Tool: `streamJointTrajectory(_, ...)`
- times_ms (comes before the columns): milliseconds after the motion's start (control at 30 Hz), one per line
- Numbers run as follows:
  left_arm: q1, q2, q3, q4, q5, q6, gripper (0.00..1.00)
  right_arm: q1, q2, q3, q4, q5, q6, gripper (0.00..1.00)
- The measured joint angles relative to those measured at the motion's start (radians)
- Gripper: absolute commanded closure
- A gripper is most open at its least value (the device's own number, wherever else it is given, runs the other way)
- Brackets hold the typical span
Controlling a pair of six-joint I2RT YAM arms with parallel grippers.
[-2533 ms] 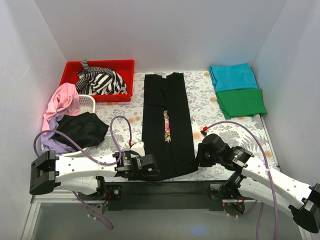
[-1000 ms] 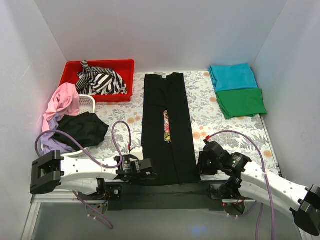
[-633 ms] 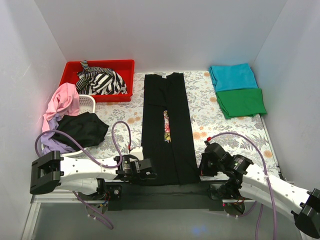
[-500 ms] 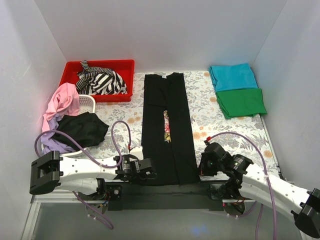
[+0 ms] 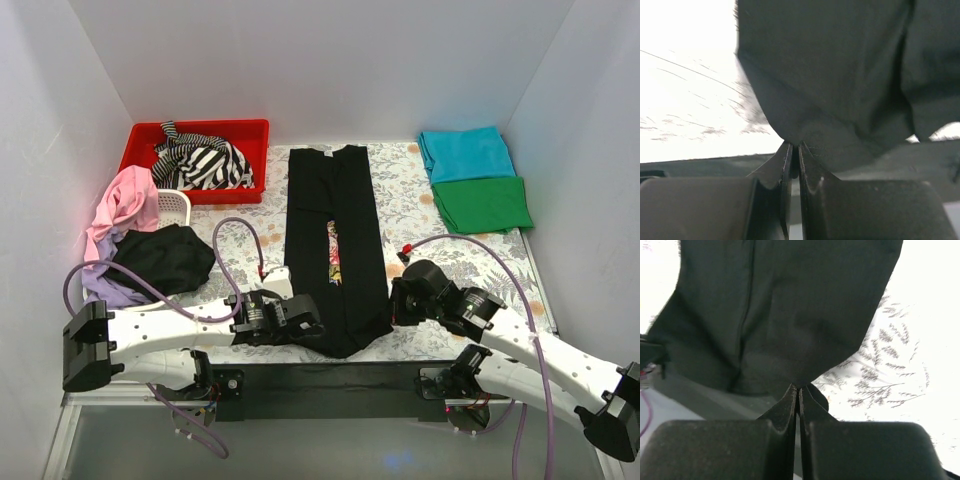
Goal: Fold and stack the t-shirts
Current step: Fold the tshirt
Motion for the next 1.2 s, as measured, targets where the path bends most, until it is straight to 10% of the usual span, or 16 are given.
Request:
streamJointTrajectory(767,0.591,0.336,0.275,0.283,0.055,0.583,1.0,-0.264,0.529,0.403,0.08,0.017,-0.383,0.99)
streamJointTrajectory(1200,0.719,0.539,0.396,0.372,0.138,0.709,1.0,-0.393,0.794,0.546,0.136,-0.13,-0.494,0.99)
